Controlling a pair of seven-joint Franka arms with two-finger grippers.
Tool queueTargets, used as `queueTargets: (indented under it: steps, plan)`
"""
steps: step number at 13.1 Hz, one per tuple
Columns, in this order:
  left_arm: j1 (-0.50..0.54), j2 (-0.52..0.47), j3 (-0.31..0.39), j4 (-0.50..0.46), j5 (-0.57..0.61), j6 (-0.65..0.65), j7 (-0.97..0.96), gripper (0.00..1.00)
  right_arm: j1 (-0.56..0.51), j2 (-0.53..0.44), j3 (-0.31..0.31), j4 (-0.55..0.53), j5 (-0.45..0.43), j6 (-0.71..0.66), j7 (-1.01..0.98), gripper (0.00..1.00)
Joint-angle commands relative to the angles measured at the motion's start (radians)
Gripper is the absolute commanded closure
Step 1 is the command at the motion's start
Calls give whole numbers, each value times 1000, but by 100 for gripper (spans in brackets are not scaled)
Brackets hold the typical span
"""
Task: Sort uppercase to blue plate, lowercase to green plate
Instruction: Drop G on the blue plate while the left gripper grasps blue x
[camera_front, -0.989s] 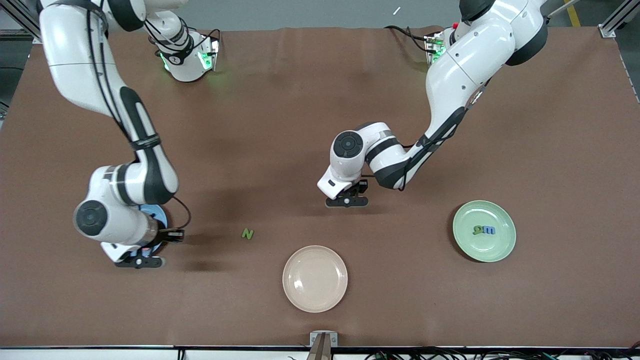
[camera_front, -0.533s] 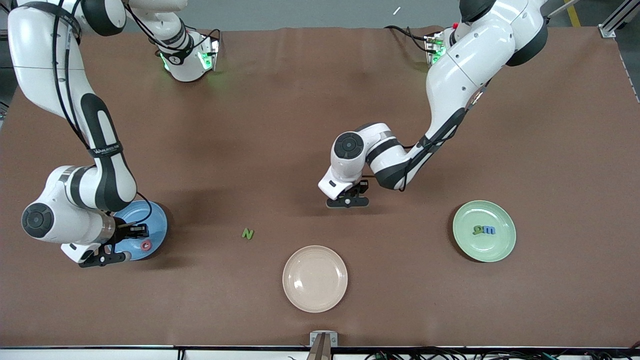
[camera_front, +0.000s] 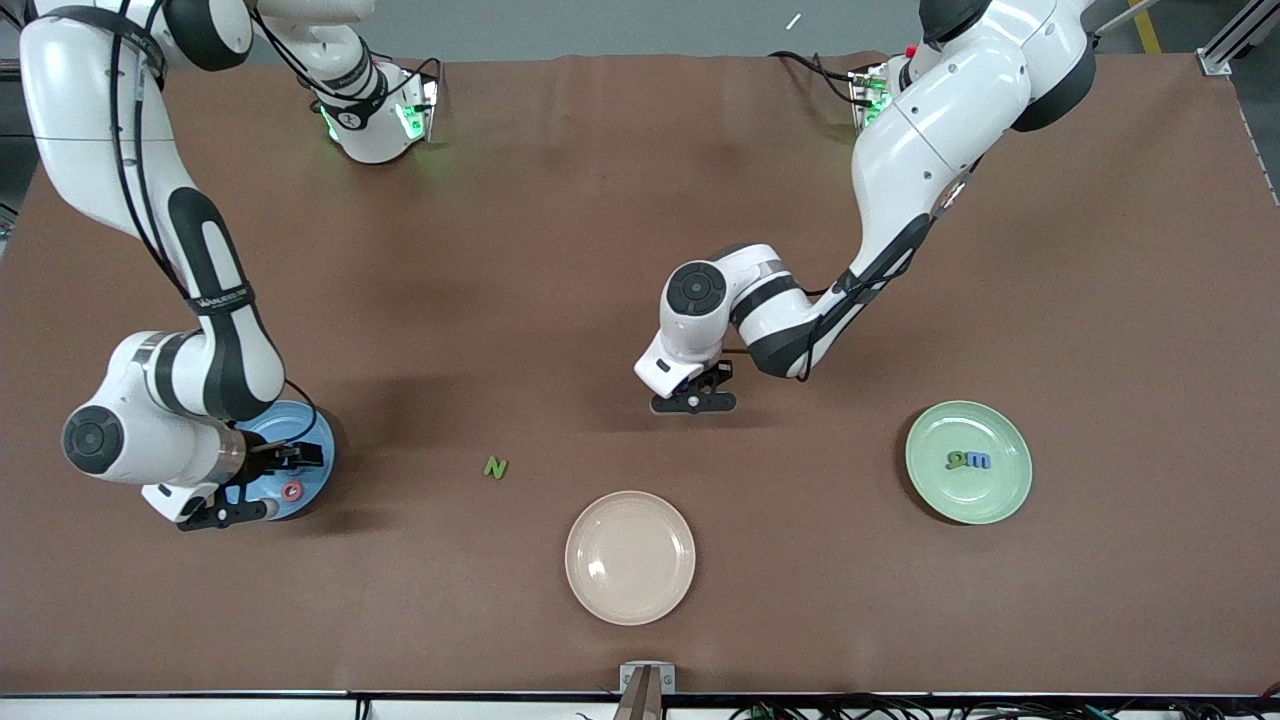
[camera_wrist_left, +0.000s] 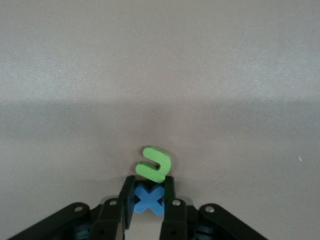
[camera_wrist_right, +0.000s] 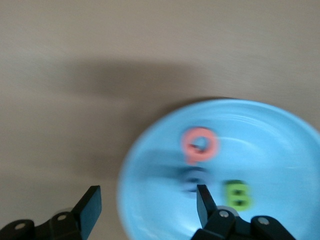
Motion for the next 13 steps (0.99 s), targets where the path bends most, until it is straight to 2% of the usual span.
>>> queueTargets:
  steps: [1, 4, 6, 8, 13]
  plan:
    - [14, -64, -6, -21, -13, -89, -5, 96, 131, -26, -7, -1, 9, 4, 273, 13]
    - [66, -147, -41, -15, -46, -117, 1, 96, 245, -4, -7, 47, 3, 34, 539, 13]
    - [165, -182, -92, -35, -48, -137, 10, 96, 306, 27, -8, 59, -4, 89, 679, 13]
    - [300, -182, -172, -66, -44, -155, 21, 97, 331, 61, -9, 59, -5, 169, 730, 14]
    - [481, -191, -186, -95, -42, -161, 162, 98, 388, 119, -16, 56, -11, 258, 773, 15]
